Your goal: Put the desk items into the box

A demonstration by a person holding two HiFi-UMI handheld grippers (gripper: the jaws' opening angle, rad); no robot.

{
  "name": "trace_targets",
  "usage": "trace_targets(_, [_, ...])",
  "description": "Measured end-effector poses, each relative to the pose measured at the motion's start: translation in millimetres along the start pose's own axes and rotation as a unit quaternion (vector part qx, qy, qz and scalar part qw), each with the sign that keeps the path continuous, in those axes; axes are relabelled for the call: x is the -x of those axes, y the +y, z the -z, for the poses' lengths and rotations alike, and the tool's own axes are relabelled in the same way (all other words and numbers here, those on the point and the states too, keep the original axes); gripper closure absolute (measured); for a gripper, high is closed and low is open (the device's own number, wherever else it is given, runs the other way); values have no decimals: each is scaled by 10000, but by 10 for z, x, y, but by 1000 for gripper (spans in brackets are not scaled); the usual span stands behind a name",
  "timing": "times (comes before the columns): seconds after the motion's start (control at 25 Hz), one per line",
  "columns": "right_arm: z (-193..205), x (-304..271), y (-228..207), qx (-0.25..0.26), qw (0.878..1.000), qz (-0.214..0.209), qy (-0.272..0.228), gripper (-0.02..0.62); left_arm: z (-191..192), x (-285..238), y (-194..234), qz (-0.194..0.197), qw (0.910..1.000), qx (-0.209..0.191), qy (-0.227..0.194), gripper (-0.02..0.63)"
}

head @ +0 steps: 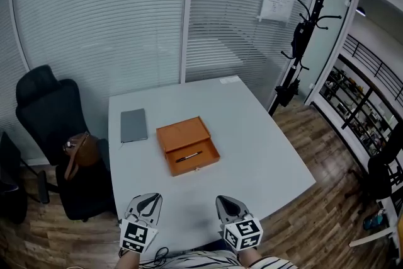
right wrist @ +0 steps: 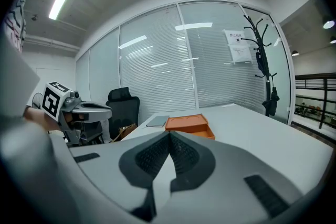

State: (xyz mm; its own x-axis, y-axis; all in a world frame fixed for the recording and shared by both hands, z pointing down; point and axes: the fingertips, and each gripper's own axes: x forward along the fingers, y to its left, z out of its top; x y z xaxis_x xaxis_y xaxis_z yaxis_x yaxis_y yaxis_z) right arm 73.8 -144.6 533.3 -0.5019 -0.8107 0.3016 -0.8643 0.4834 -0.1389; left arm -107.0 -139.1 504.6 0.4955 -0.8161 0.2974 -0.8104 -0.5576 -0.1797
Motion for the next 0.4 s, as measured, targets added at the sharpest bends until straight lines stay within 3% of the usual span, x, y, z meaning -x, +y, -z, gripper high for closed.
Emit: trace_targets(0.4, [-37,-49,-48,27,10000,-3,11,571,-38,-83,39,19,10000,27,-47,577])
